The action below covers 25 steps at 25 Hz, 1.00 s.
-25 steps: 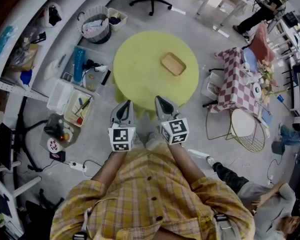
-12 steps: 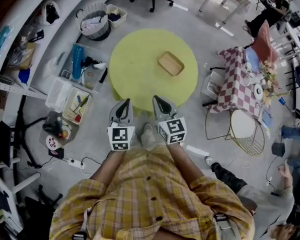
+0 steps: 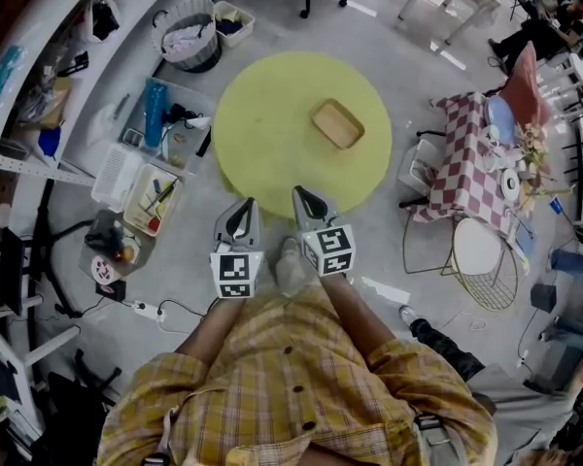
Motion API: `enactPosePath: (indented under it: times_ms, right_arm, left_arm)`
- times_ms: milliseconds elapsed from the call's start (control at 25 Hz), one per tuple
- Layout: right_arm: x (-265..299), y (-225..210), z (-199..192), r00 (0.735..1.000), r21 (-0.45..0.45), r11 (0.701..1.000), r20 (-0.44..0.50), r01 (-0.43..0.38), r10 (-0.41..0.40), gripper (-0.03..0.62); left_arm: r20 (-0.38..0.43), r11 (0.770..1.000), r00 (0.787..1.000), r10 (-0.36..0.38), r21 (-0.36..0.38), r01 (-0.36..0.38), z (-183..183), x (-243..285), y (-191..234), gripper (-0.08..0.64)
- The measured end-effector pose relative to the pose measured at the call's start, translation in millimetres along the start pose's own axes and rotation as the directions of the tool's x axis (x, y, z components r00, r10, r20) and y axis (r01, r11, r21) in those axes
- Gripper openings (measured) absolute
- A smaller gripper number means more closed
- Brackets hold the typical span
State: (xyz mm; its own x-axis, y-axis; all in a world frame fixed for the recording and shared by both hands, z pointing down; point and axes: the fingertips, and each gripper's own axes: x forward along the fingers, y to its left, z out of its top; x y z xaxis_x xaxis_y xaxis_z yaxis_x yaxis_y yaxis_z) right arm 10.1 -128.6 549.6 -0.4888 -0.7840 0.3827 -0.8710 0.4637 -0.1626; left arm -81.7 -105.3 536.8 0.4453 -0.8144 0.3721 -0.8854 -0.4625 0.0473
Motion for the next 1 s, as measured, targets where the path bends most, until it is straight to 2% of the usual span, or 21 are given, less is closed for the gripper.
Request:
enactPosePath:
  times_ms: [480,1000]
  right_arm:
    - [33,-12,-29,0.997,-0.003,1.000,-0.078,0.004,-0.005,-0.003]
    - [46,-19,-56,0.993,0.000,1.000,-0.115,0.016,-0.016,-0.002]
  left_arm:
    - [-0.027,1.000,0.999,0.020,-0.014,-0.021,-11,6,8,0.003]
    - [-0.035,0.999,0.999,0.029,-0.028,-0.030,-23,6,5,0.003]
